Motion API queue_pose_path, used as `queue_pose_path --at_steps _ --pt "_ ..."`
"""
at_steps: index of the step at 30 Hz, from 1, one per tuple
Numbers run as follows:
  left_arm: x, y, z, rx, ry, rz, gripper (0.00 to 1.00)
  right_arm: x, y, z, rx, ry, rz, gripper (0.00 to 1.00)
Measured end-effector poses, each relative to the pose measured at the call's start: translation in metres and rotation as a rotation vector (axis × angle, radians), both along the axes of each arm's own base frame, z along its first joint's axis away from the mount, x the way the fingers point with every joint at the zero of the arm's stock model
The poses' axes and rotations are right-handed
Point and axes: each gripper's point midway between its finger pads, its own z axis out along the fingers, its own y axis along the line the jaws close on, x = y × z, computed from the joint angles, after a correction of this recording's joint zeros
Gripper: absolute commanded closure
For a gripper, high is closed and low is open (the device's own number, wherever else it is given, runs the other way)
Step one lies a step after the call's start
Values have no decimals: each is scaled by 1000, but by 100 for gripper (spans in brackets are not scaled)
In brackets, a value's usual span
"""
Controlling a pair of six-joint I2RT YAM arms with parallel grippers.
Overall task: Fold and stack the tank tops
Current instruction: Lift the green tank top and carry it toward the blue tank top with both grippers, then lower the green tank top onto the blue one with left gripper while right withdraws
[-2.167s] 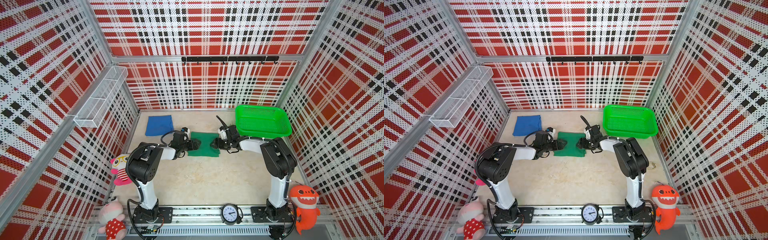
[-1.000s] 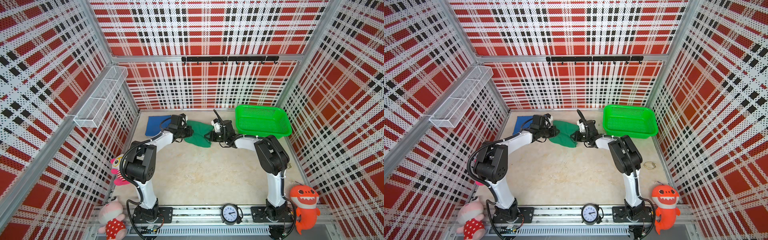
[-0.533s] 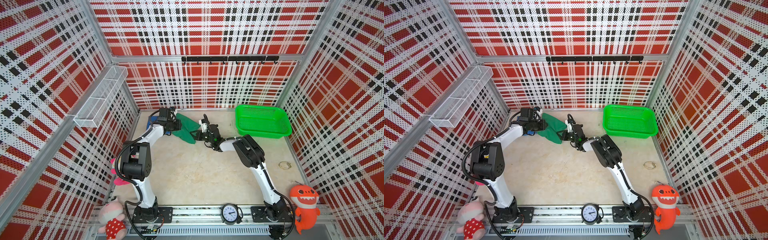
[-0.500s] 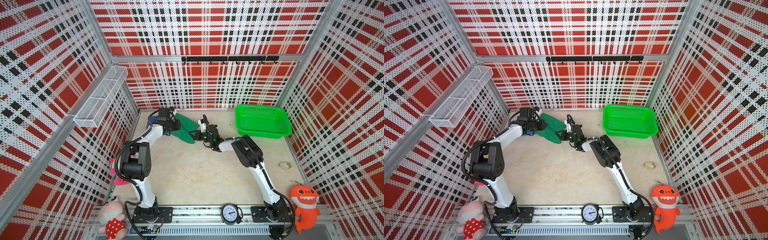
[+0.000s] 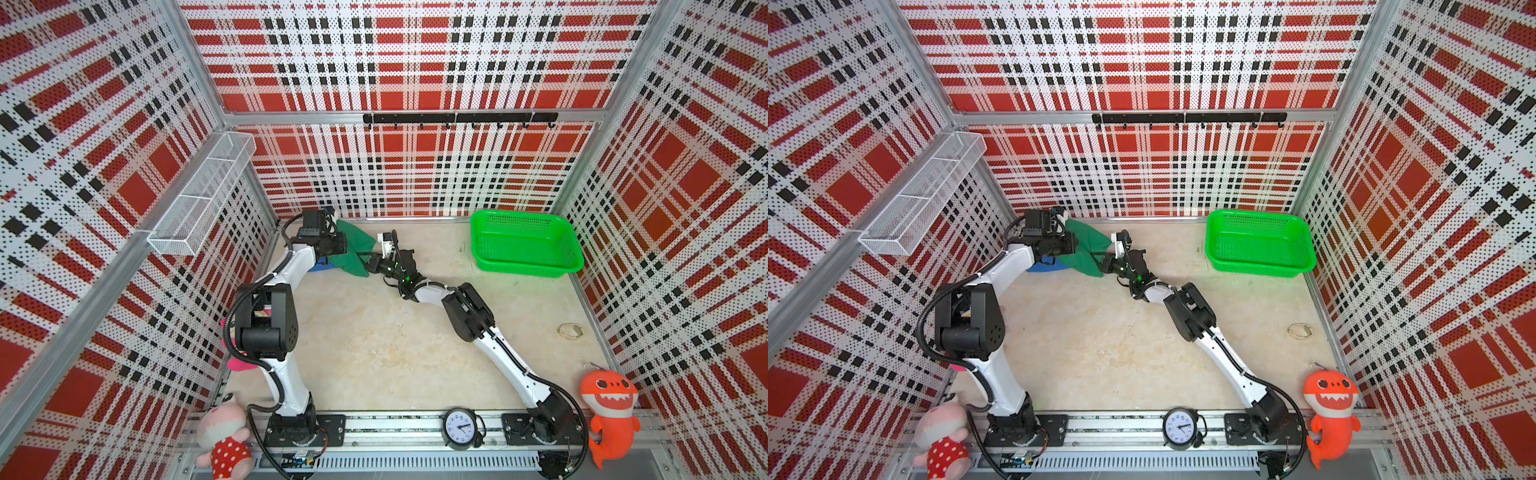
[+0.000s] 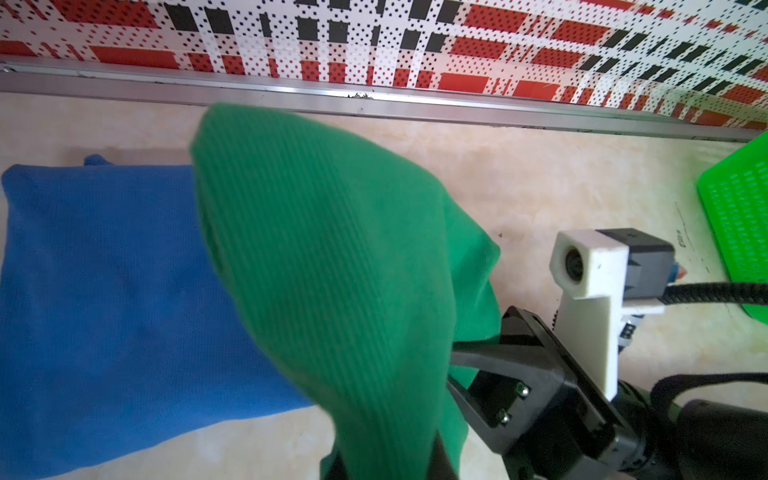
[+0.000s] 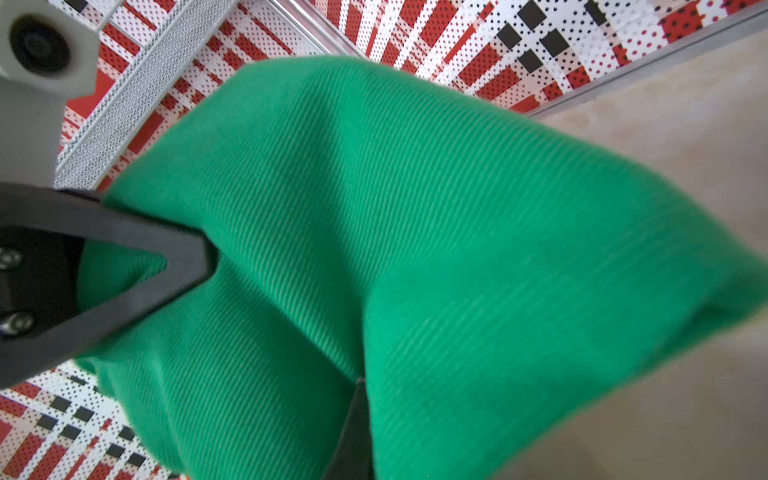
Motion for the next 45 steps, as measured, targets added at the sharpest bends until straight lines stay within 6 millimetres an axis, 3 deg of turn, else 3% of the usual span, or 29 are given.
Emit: queue_pose_path --at_steps 2,4,6,8,10,13,23,28,36,45 --pt "6 2 1 6 -10 2 100 4 1 2 6 1 -9 100" --pt "11 3 3 10 -18 1 100 6 2 5 10 -1 -17 90" --pt "16 4 4 12 -27 1 100 8 1 7 14 -4 -22 75" --pt "22 5 7 14 -36 0 100 8 0 7 17 1 -23 49" --pt "27 7 7 15 -40 0 100 6 -1 0 16 12 -16 37" --pt "31 10 4 14 -37 1 100 1 -10 1 17 5 -9 30" --pt "32 10 3 13 -37 -34 100 -41 -70 -5 -93 59 31 23" --pt "37 20 15 12 -53 -25 100 -56 -100 -4 -145 78 29 22" --pt "50 39 25 17 -69 -33 100 -69 -111 16 -162 27 38 22" --pt "46 82 -21 5 24 14 100 -89 -119 6 -196 47 65 21"
